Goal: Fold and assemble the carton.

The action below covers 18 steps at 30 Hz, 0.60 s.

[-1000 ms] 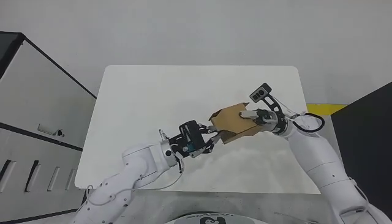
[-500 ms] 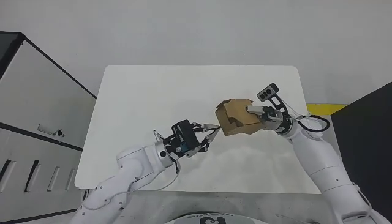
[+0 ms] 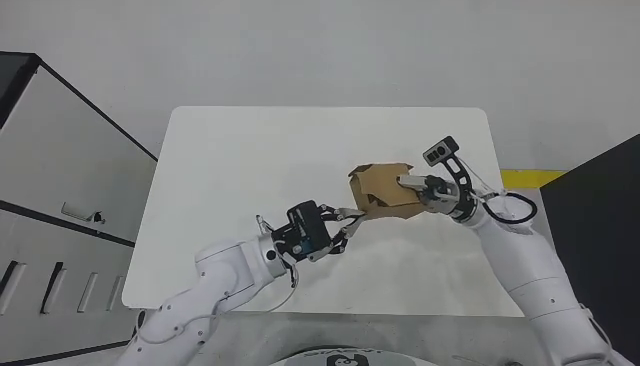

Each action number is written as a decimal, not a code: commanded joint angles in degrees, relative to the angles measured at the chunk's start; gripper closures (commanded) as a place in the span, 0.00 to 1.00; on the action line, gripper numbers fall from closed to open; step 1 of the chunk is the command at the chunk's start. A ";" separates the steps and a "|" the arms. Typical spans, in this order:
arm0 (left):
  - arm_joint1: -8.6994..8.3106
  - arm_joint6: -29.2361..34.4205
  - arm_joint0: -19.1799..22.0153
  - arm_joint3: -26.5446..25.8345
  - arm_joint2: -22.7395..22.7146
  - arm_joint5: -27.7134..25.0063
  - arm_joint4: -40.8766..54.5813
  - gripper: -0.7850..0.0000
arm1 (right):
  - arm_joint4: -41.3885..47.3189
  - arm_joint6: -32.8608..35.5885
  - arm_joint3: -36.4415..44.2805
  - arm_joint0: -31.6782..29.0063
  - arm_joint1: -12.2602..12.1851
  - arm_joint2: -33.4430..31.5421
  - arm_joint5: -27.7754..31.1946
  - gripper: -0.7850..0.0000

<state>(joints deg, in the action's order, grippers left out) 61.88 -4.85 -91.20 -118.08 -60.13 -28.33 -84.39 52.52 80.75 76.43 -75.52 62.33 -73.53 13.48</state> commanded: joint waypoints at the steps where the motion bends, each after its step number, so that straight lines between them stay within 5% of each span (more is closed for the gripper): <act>1: 0.00 0.17 0.12 0.08 0.03 -0.14 0.13 1.00 | -0.31 0.77 0.48 -0.08 -0.02 -0.09 0.52 1.00; 18: 0.12 0.98 1.35 0.99 0.80 -0.85 1.01 1.00 | -1.43 1.51 0.48 0.58 0.24 0.81 0.44 1.00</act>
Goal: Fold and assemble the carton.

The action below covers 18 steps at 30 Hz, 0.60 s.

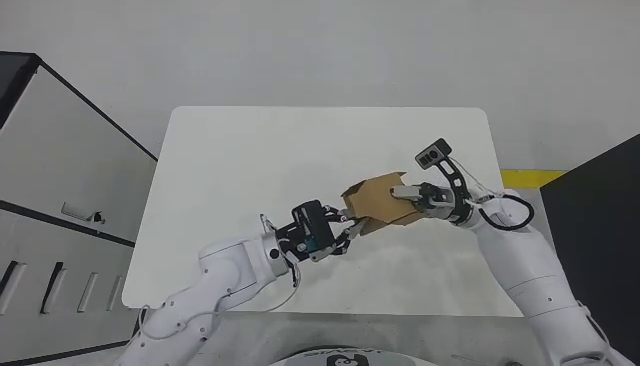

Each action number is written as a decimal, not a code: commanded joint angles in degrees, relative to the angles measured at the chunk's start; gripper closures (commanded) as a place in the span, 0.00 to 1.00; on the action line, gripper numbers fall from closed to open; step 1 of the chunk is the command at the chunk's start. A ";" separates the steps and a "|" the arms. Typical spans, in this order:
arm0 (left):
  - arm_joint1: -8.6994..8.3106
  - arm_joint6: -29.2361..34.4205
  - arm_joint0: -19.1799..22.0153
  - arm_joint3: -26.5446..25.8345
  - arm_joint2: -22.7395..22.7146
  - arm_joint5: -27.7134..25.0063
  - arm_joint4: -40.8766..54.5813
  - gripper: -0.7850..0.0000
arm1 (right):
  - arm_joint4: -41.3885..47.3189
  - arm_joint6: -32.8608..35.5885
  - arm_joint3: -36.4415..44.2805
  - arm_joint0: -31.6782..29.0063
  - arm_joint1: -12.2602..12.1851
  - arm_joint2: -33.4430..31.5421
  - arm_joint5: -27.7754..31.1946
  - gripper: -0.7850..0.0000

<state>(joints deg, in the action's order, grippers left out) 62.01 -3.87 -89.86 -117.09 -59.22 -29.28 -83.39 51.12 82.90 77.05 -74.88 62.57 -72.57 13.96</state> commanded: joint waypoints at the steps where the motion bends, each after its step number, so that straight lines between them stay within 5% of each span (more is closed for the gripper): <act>1: -0.02 0.01 -0.02 -0.04 -0.18 0.14 0.03 1.00 | 0.04 -1.05 -0.24 -0.12 -0.01 -0.27 -0.25 1.00; 18: 0.14 0.11 1.10 0.55 1.04 -0.43 0.12 1.00 | -0.80 -1.89 -0.02 0.10 0.23 0.95 -2.55 1.00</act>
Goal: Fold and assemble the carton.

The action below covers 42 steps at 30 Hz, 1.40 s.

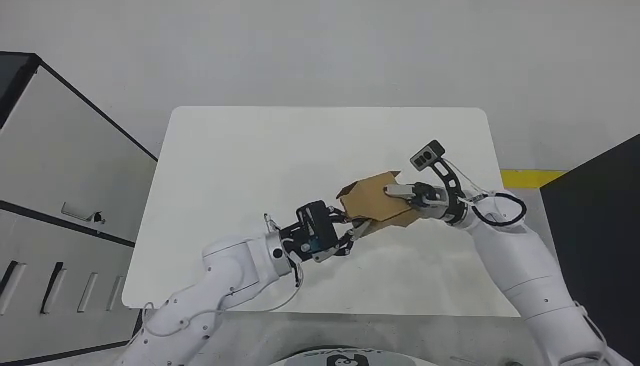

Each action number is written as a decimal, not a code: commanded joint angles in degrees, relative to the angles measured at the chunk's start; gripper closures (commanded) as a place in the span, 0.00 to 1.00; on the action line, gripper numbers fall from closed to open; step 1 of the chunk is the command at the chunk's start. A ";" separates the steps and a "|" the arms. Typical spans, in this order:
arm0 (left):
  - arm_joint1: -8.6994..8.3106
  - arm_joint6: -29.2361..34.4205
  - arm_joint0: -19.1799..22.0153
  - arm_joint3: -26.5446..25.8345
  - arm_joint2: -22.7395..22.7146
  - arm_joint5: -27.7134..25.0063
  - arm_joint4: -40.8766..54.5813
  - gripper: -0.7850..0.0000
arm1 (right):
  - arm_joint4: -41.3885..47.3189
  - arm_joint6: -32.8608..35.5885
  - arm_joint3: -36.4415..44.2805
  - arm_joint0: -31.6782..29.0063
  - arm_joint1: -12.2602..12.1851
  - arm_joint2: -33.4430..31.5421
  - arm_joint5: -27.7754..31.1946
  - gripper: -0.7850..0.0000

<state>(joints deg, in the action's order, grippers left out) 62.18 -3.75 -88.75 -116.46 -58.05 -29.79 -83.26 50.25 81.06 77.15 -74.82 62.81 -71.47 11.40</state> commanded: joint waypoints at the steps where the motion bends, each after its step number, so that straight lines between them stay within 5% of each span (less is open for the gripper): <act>1: -0.04 -0.04 -0.08 -0.15 -0.29 0.18 0.01 1.00 | 0.11 -0.01 -0.26 0.06 -0.04 -0.29 -0.02 1.00; 28: -0.42 -2.17 -1.65 -0.44 -2.70 2.10 -0.10 1.00 | 3.67 0.34 -3.12 0.12 0.39 0.67 -3.88 1.00; 42: -0.57 -0.79 -4.11 -2.13 -6.52 10.80 -2.99 1.00 | 7.71 1.88 -7.48 1.57 0.65 1.84 -15.02 1.00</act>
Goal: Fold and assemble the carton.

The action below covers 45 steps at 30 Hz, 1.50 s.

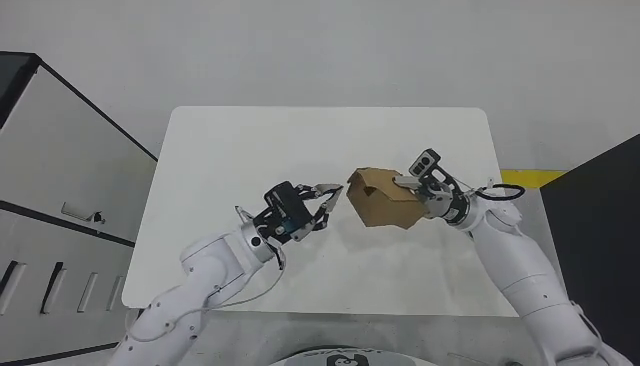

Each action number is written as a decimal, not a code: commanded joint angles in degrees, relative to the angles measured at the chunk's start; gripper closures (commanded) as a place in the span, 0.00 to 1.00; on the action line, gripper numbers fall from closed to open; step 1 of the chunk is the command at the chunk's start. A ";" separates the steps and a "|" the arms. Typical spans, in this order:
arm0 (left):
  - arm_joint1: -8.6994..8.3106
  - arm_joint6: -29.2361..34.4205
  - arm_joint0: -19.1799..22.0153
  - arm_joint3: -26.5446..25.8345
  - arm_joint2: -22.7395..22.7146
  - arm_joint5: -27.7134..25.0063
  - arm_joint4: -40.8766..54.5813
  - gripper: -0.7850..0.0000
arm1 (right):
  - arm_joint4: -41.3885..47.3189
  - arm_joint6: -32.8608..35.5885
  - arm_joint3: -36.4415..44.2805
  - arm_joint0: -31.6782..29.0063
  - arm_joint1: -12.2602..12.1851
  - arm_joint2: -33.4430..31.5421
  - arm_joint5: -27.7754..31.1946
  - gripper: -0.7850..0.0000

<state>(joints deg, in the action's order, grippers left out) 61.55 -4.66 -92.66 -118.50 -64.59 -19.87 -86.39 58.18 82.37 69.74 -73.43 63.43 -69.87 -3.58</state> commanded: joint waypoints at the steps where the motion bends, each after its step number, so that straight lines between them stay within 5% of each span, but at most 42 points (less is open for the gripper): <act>1: 0.11 0.37 -0.27 -0.05 -0.11 1.81 0.12 1.00 | -0.39 1.07 -0.17 0.37 0.08 0.46 0.10 1.00; 13: 0.54 -0.63 1.76 1.64 2.81 -3.22 2.28 1.00 | -0.59 1.97 -0.89 1.75 0.75 2.88 -0.47 1.00; 45: 1.02 0.51 4.72 3.76 3.29 -5.50 4.81 1.00 | -1.01 1.41 -2.33 3.95 1.47 3.94 -0.12 1.00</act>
<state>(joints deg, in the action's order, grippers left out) 62.61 -4.08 -87.86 -114.64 -61.06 -25.44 -81.58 57.17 84.02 67.55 -69.60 64.90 -65.82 -3.68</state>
